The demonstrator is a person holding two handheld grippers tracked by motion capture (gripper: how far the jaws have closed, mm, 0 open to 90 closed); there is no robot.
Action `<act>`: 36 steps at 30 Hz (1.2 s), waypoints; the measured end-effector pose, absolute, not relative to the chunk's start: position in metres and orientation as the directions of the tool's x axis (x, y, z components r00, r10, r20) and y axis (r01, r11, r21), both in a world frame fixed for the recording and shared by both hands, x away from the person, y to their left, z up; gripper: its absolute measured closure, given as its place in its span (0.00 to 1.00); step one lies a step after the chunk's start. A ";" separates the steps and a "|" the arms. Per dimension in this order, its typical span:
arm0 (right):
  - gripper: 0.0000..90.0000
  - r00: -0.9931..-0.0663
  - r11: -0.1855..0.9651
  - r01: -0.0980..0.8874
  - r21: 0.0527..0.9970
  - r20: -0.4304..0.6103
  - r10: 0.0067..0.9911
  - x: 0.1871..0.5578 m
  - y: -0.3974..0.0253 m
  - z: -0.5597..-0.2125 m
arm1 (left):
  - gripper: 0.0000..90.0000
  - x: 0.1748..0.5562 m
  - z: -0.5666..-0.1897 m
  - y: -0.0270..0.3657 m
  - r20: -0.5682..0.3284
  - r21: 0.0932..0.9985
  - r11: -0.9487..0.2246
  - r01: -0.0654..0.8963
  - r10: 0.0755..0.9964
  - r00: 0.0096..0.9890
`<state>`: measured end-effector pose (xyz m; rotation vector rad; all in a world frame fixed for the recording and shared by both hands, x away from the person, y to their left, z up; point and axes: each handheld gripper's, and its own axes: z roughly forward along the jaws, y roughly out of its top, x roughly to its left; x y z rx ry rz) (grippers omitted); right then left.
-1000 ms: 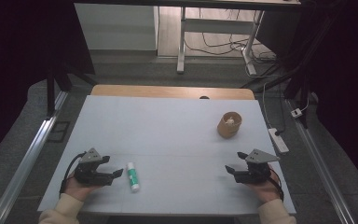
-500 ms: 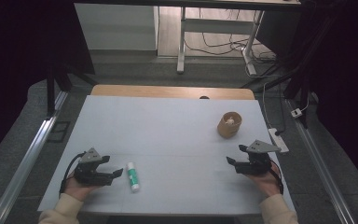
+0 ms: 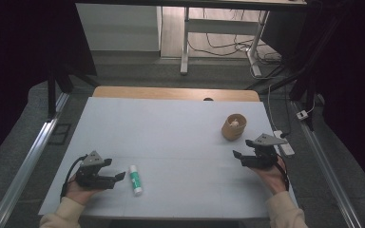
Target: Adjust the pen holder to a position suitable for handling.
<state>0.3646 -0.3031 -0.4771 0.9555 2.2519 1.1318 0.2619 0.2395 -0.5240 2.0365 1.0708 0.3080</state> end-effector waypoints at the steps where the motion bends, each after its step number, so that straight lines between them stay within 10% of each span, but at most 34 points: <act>1: 0.32 -0.657 0.422 0.384 0.822 -0.078 0.750 0.367 -0.304 -0.475 | 0.21 0.262 -0.524 0.239 -0.142 0.745 -0.324 0.584 0.778 0.613; 36: 0.40 -0.509 0.326 0.511 0.796 -0.026 0.860 0.448 -0.332 -0.450 | 0.21 0.262 -0.524 0.240 -0.138 0.744 -0.325 0.583 0.780 0.611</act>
